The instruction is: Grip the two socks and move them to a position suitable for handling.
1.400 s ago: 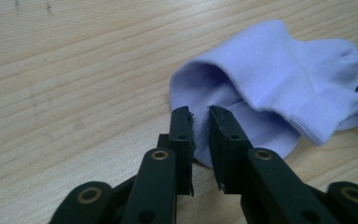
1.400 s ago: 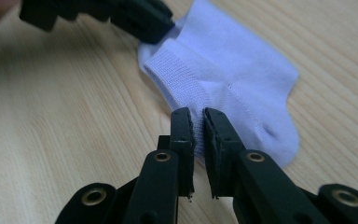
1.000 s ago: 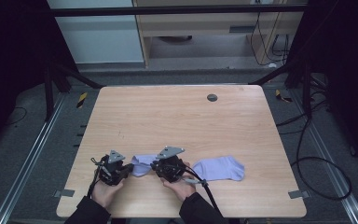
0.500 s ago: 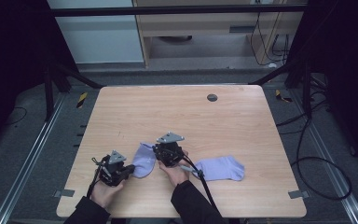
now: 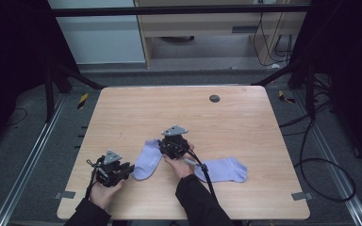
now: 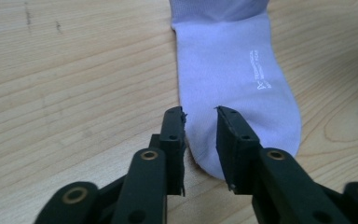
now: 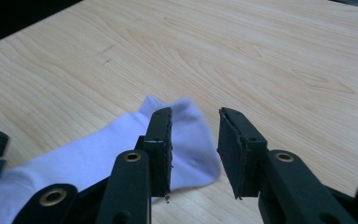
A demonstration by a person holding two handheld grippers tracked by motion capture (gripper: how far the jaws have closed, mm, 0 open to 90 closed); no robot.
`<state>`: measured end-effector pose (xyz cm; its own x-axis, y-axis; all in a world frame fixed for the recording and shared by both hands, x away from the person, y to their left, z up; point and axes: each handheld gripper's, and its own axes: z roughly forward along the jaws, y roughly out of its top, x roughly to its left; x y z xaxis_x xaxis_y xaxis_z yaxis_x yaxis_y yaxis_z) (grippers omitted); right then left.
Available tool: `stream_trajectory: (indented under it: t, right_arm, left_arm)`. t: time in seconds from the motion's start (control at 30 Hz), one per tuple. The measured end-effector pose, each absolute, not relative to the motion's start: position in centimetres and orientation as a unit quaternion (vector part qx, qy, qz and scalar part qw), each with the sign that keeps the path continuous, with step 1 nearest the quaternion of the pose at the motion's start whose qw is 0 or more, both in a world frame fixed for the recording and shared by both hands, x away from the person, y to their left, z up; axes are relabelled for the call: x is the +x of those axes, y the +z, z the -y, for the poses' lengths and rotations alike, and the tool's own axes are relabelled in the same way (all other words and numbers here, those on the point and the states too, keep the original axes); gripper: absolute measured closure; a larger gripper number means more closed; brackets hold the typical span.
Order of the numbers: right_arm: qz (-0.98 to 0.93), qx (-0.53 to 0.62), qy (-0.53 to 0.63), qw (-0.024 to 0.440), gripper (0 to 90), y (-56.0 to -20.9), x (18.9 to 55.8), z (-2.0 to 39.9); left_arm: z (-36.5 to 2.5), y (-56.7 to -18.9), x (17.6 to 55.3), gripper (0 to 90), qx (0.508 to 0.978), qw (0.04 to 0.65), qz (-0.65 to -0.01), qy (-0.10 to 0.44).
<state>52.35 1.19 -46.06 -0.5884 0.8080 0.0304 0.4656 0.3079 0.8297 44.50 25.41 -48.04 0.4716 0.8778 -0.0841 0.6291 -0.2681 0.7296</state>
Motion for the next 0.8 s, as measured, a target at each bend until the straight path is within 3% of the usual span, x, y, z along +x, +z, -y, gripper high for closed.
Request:
stream_trajectory:
  t: [0.23,0.4,0.7,0.8]
  right_arm:
    - [-0.795,0.416,0.401,0.187,64.6,-47.4,53.6,-0.7]
    - [-0.798,0.424,0.392,0.175,65.7,-48.8,54.4,-1.1]
    - [-0.804,0.425,0.376,0.176,75.7,-50.2,55.1,-1.7]
    - [-0.804,0.427,0.376,0.174,84.9,-50.2,55.2,-1.6]
  left_arm:
    - [-24.9,-48.3,43.9,58.8,0.777,0.352,-0.495,0.164]
    - [-24.4,-48.7,43.9,58.5,0.786,0.339,-0.490,0.164]
    - [-24.1,-49.2,44.1,68.0,0.794,0.326,-0.488,0.159]
    - [-24.1,-49.2,44.2,73.6,0.795,0.325,-0.488,0.157]
